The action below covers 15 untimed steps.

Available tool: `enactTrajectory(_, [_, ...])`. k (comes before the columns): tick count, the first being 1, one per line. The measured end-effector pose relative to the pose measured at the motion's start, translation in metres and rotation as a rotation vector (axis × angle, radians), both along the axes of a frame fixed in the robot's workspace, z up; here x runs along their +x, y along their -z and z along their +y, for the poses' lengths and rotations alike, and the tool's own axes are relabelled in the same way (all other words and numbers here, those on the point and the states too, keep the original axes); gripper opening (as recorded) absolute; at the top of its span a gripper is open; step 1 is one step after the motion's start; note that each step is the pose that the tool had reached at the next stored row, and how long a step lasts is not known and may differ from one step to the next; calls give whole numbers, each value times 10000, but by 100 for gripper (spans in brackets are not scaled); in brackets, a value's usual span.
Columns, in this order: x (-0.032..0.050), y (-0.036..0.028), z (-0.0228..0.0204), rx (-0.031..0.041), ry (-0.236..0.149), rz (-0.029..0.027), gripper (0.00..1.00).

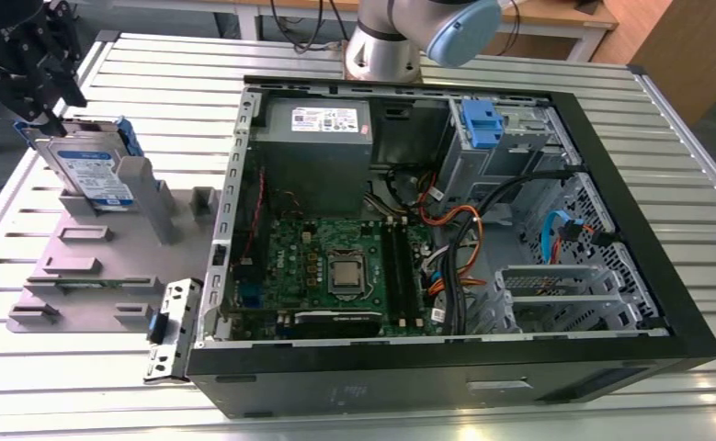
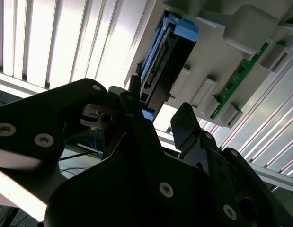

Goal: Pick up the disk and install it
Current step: 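Pick up the disk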

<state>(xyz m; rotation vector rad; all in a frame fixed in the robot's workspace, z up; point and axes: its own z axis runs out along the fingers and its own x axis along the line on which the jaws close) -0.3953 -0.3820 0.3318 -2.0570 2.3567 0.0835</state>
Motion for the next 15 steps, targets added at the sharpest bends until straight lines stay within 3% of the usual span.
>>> enactTrajectory(7, [0,22,0,2,-504,-2,53])
enactTrajectory(15, [0,127,1,0,-712,0,53])
